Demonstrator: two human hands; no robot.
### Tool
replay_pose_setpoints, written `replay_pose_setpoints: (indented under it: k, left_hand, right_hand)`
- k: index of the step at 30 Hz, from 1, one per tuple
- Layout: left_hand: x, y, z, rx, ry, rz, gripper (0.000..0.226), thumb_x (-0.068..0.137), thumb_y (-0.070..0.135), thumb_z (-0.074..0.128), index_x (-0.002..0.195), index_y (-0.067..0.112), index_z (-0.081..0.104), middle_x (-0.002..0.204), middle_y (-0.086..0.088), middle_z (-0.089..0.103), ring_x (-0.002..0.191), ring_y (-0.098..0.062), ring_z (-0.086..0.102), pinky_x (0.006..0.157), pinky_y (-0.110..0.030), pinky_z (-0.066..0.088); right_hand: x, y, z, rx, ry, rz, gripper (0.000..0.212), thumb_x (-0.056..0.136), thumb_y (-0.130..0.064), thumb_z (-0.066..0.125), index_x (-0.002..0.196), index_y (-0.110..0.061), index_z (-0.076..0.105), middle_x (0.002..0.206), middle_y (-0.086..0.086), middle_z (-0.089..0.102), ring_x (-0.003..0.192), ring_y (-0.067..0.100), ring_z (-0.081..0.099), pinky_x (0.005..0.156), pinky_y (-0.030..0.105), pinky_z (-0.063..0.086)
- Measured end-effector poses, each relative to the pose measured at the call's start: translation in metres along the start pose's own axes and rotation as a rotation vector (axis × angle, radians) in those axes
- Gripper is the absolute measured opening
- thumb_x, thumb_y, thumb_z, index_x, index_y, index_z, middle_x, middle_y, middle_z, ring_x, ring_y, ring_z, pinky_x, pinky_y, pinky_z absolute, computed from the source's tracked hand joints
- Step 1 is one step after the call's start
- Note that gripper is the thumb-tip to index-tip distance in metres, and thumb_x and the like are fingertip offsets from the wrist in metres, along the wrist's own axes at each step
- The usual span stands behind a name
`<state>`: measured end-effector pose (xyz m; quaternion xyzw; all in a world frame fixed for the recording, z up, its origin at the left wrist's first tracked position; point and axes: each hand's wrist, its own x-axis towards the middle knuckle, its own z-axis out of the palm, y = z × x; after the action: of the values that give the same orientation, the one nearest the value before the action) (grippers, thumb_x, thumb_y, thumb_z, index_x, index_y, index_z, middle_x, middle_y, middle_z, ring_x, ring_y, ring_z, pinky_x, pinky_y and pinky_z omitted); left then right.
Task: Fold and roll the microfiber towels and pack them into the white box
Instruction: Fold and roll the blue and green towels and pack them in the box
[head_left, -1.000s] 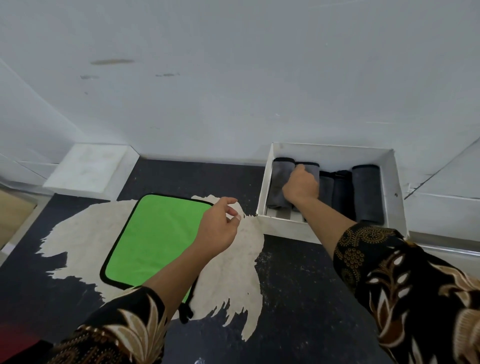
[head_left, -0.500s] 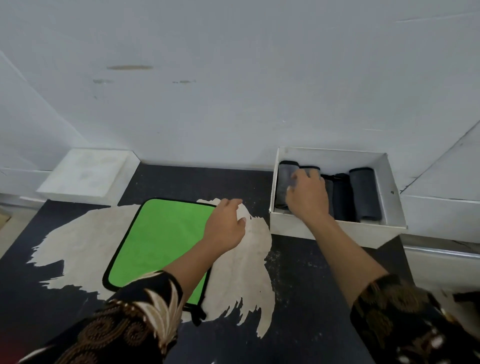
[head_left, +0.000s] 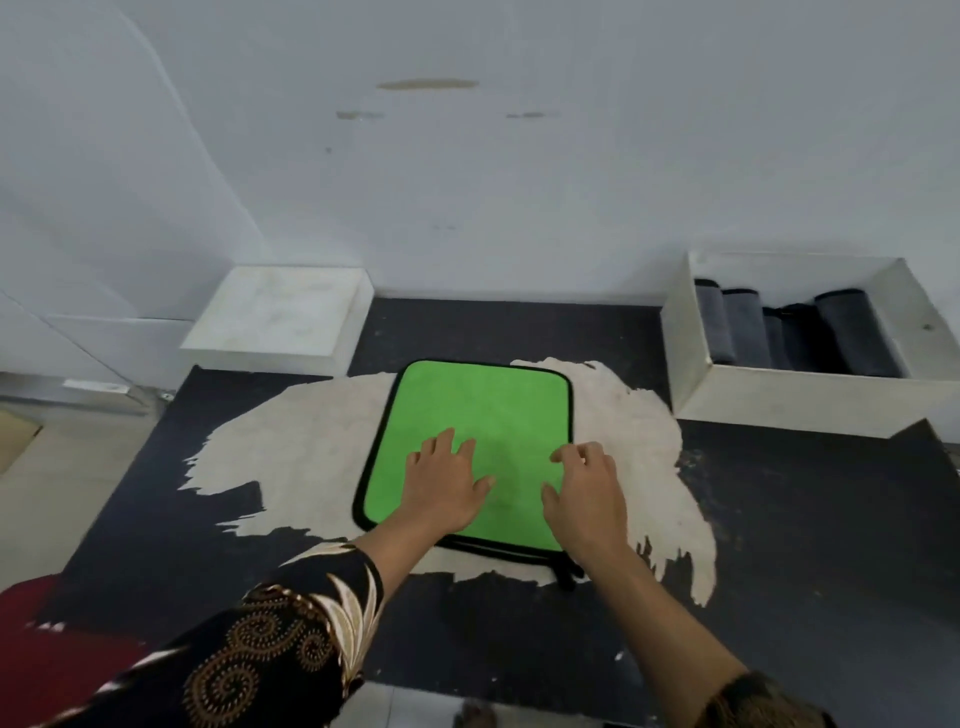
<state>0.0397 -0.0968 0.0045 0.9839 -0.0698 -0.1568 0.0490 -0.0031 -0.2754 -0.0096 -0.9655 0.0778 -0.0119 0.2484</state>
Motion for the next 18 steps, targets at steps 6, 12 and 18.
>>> replay_pose_setpoints:
  k: [6,12,18]
  left_hand:
    - [-0.029,-0.077,0.025,0.018,-0.058,0.133,0.061,0.088,0.028,0.065,0.144,0.024,0.044,0.143,-0.004,0.041,0.13,-0.025,0.038,0.108,-0.039,0.035]
    - [-0.04,-0.084,0.043,-0.055,-0.001,0.252,0.04,0.091,0.026,0.062,0.131,0.025,0.058,0.124,0.006,0.053,0.117,-0.017,0.045,0.102,-0.032,0.036]
    - [-0.037,-0.069,0.047,-0.062,0.053,0.242,0.038,0.092,0.025,0.062,0.13,0.023,0.058,0.125,0.005,0.055,0.116,-0.017,0.048,0.103,-0.032,0.037]
  right_hand:
    - [-0.03,-0.025,0.046,-0.192,-0.261,-0.131,0.039,0.086,-0.021,0.062,0.124,-0.019,0.058,0.124,0.005,0.051,0.112,0.026,0.048,0.091,0.036,0.045]
    - [-0.044,-0.021,0.056,-0.293,-0.272,-0.177,0.03,0.083,-0.006,0.059,0.112,-0.014,0.063,0.114,0.008,0.056,0.099,0.028,0.052,0.08,0.038,0.049]
    - [-0.041,-0.029,0.049,-0.347,-0.335,-0.215,0.039,0.083,-0.002,0.053,0.122,-0.006,0.053,0.122,0.012,0.048,0.11,0.028,0.045,0.095,0.038,0.045]
